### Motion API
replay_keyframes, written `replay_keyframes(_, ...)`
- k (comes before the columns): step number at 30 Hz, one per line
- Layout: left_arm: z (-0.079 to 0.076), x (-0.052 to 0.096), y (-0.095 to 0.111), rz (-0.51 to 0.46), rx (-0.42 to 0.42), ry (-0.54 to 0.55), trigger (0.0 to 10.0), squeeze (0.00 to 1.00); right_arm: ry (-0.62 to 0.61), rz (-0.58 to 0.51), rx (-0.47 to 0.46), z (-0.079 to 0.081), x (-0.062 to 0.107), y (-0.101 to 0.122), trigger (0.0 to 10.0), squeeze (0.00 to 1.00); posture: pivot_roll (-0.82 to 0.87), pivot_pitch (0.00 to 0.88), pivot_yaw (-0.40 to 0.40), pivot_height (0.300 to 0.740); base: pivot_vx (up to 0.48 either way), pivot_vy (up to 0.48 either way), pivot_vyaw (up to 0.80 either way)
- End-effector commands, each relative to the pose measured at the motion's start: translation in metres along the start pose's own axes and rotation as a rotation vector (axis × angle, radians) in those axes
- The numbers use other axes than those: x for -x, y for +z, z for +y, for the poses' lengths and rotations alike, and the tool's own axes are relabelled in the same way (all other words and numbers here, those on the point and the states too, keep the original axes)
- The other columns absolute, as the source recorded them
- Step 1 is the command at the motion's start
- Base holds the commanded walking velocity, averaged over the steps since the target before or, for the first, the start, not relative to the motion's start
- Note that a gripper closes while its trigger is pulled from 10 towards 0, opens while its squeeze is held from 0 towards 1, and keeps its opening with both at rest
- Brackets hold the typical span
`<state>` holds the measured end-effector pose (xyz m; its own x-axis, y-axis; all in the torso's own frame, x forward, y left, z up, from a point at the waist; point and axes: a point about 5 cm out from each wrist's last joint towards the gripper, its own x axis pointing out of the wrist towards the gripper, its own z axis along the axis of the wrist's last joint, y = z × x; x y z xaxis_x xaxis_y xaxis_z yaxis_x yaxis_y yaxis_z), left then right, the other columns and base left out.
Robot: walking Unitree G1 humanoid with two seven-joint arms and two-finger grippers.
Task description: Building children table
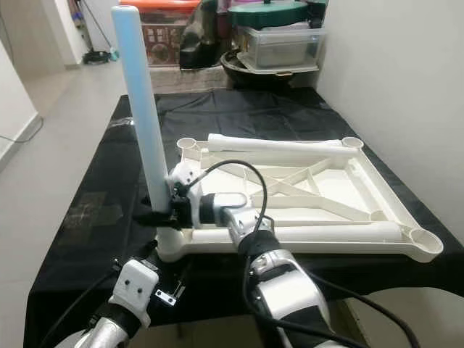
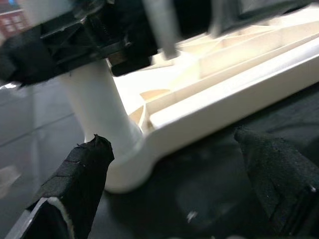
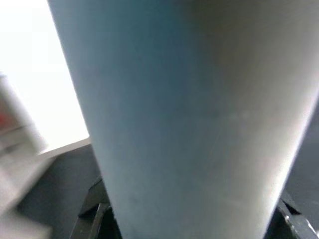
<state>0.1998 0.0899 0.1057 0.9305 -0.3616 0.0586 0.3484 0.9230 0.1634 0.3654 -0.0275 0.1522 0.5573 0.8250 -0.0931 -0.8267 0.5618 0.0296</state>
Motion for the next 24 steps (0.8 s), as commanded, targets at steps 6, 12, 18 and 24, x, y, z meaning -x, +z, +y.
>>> replay_keyframes(6, 0.002, 0.002, -0.004, 0.018, -0.003, -0.001, 10.0, 0.0, -0.662, -0.029, -0.033, -0.036, 0.031, -0.012, 0.0, 0.0, 0.01, 0.0, -0.017, 0.74, 0.0, 0.0, 0.0)
replay_keyframes(12, 0.002, 0.001, -0.004, 0.017, -0.003, -0.001, 10.0, 0.0, -0.925, -0.076, -0.083, -0.033, 0.047, -0.011, 0.0, 0.0, 0.01, 0.0, -0.014, 0.74, 0.0, 0.0, 0.0)
replay_keyframes(18, 0.003, 0.001, -0.005, 0.017, -0.003, -0.002, 10.0, 0.0, -1.007, -0.102, -0.156, -0.015, 0.034, -0.014, 0.0, 0.0, 0.01, 0.0, -0.013, 0.74, 0.0, 0.0, 0.0)
replay_keyframes(24, 0.003, 0.002, -0.005, 0.018, -0.003, 0.001, 10.0, 0.0, -0.855, -0.226, -0.219, 0.0, 0.016, 0.002, 10.0, 0.58, 0.01, 0.0, -0.015, 0.74, 0.0, 0.0, 0.0)
